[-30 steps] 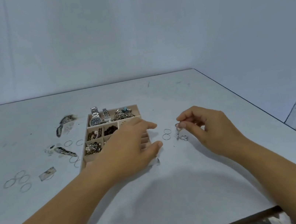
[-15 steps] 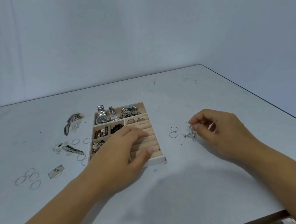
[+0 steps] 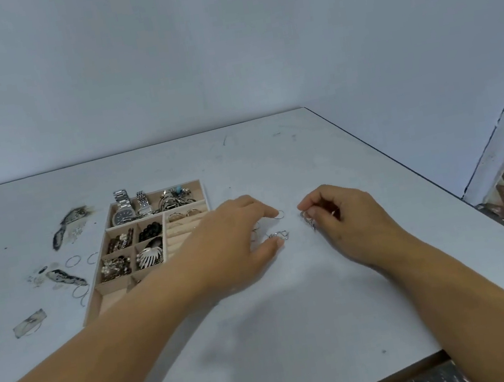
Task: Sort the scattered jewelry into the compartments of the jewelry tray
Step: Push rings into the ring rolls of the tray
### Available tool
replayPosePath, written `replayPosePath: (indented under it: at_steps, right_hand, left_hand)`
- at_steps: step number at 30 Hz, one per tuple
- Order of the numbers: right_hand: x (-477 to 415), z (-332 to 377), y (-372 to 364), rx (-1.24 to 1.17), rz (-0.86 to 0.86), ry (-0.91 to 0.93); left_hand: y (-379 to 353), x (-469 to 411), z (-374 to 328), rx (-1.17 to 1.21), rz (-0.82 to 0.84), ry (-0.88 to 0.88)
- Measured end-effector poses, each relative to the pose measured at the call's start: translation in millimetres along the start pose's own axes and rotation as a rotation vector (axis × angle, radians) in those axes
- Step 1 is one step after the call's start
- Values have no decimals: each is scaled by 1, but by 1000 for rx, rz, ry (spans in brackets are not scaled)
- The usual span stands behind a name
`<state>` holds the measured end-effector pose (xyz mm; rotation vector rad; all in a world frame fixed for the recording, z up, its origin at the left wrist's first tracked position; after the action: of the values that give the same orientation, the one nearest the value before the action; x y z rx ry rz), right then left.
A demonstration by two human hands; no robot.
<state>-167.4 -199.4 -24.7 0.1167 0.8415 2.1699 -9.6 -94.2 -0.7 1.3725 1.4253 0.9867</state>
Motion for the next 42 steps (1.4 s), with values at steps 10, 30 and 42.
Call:
replayPosePath:
  at_steps: [10, 30, 42]
  right_hand:
    - [-1, -1, -1, 30, 13, 14]
    - [4, 16, -3, 80, -28, 84]
    - [2, 40, -4, 51, -24, 180]
  left_hand:
    - [-6, -23, -1, -21, 82, 92]
    - [-2, -39, -8, 97, 377, 200]
    - [37, 16, 19, 56, -38, 112]
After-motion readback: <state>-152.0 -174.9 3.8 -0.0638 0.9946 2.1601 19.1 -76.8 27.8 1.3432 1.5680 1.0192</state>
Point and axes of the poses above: each hand's wrist, its own x-axis away from the middle knuckle, its own y-axis out of the back of the hand, z = x × y, the point moved 3 cm from there along -x, towards the middle knuckle, and after that the axes turned 10 degrees about z, right-handed, at the moved point
